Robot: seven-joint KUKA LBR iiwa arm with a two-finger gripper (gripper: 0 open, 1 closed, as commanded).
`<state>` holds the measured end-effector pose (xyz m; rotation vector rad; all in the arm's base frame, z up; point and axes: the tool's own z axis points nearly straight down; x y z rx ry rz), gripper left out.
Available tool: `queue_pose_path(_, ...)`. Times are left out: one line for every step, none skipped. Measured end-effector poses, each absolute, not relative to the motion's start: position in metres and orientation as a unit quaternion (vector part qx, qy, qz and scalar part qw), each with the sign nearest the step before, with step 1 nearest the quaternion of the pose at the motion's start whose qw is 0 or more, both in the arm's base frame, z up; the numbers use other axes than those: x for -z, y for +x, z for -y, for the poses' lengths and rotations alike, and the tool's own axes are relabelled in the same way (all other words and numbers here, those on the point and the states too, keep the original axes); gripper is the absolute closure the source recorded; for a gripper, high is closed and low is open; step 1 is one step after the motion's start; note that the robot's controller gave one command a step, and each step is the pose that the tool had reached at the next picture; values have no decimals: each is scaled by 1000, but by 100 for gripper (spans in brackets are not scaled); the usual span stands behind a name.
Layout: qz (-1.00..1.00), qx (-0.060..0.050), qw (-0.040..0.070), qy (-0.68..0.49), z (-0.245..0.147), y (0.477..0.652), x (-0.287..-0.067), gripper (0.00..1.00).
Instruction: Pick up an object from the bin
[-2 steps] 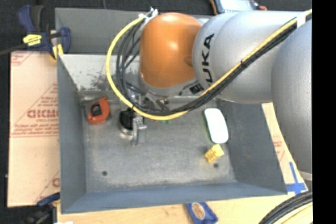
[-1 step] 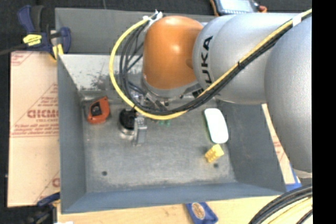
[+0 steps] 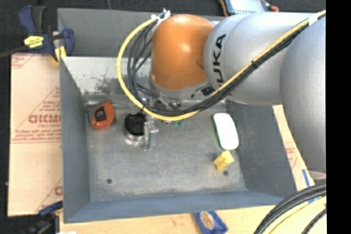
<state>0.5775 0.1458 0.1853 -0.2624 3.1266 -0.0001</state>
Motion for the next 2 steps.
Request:
queue_pose_path(-995,0,4,-100,-133,591,-153,0)
queue_pose_path(-999,-1,1,-48,-121,591,-128,0)
